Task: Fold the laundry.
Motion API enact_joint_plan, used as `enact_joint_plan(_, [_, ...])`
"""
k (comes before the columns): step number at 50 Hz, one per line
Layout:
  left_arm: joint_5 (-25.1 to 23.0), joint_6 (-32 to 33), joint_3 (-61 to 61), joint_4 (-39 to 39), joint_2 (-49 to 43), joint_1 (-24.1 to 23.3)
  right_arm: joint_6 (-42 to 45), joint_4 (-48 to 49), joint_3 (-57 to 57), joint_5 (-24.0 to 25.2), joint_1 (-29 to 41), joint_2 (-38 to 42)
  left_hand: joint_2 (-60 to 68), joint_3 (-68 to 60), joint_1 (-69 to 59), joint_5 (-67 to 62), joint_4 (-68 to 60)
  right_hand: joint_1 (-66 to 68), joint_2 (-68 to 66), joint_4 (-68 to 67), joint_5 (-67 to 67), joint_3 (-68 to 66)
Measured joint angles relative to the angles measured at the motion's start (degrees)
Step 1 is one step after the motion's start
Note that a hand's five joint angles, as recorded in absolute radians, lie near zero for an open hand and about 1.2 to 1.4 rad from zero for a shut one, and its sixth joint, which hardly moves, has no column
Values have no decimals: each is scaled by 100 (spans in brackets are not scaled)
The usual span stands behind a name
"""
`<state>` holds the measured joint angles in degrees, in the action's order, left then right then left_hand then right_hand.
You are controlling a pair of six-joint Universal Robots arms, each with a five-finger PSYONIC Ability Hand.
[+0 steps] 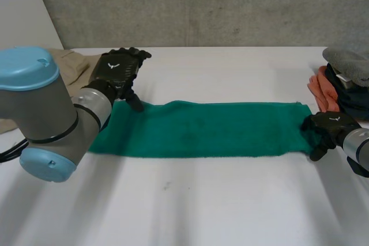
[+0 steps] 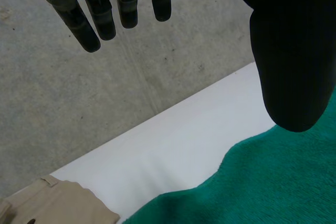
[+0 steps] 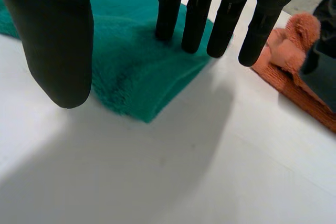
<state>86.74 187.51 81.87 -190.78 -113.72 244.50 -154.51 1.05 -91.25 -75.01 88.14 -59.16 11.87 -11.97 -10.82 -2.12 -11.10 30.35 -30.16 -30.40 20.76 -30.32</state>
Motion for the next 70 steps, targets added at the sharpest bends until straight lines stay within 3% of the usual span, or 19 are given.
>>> enact_joint_plan(4, [3,4,0,-9,-39,-33,4,128,-7,-98,-18,70,0,0,0,0,0,2746,-2764,-2648,2626,-2668])
enact_joint_plan(6, [9,5,-2,-12,-60,-60,3,222,-16,-174,-61,86,0,0,0,0,0,3349,-3703,-3662,3540,-3646])
enact_joint_plan(15, [18,-11,1,-11,-33,-89,202,462,-60,-496,-520,-248,0,0,0,0,0,3349,-3715,-3792,3573,-3738])
enact_joint_plan(24, [6,-30,3,20,128,21,1598,411,487,-572,-881,-101,0,0,0,0,0,3349,-3715,-3799,3573,-3738])
enact_joint_plan(30, [10,-42,6,54,329,173,2095,713,697,-400,-37,-95,0,0,0,0,0,3349,-3715,-3801,3687,-3749])
enact_joint_plan(40, [46,-50,172,112,983,604,2405,2706,497,600,2758,-232,0,0,0,0,0,3349,-3715,-3807,3700,-3767])
enact_joint_plan(49, [31,-15,445,128,1175,776,2725,2965,878,1423,4411,844,0,0,0,0,0,3349,-3715,-3809,3710,-3767])
enact_joint_plan(51, [35,0,472,133,1120,784,2890,2750,1096,1437,4585,1103,0,0,0,0,0,2716,-2807,-2944,2889,-2922])
enact_joint_plan(52, [39,6,478,132,1080,787,2982,2624,1214,1400,4640,1200,0,0,0,0,0,1739,-1784,-1877,1913,-1847])
enact_joint_plan(53, [40,8,479,132,1064,788,3011,2582,1252,1382,4653,1224,0,0,0,0,0,1619,-1666,-1763,1672,-1730])
enact_joint_plan(54, [44,16,473,128,991,788,3112,2417,1397,1269,4680,1283,0,0,0,0,0,-173,113,-164,-7,-119])
enact_joint_plan(57, [51,26,414,120,820,768,3091,2155,1575,829,4609,1208,0,0,0,0,0,-1766,1777,1724,-1777,1754])
enact_joint_plan(60, [59,32,323,123,678,710,2761,1991,1583,336,4464,1016,0,0,0,0,-1,-1779,1844,1848,-1829,1849])
enact_joint_plan(65, [102,56,74,116,353,383,1419,1489,1372,-622,4014,571,0,0,0,0,0,-1779,1844,1850,-1828,1849])
enact_joint_plan(70, [191,171,-232,118,-103,-163,197,823,1147,-1029,3555,414,0,0,0,0,0,-1779,1844,1850,-1829,1849])
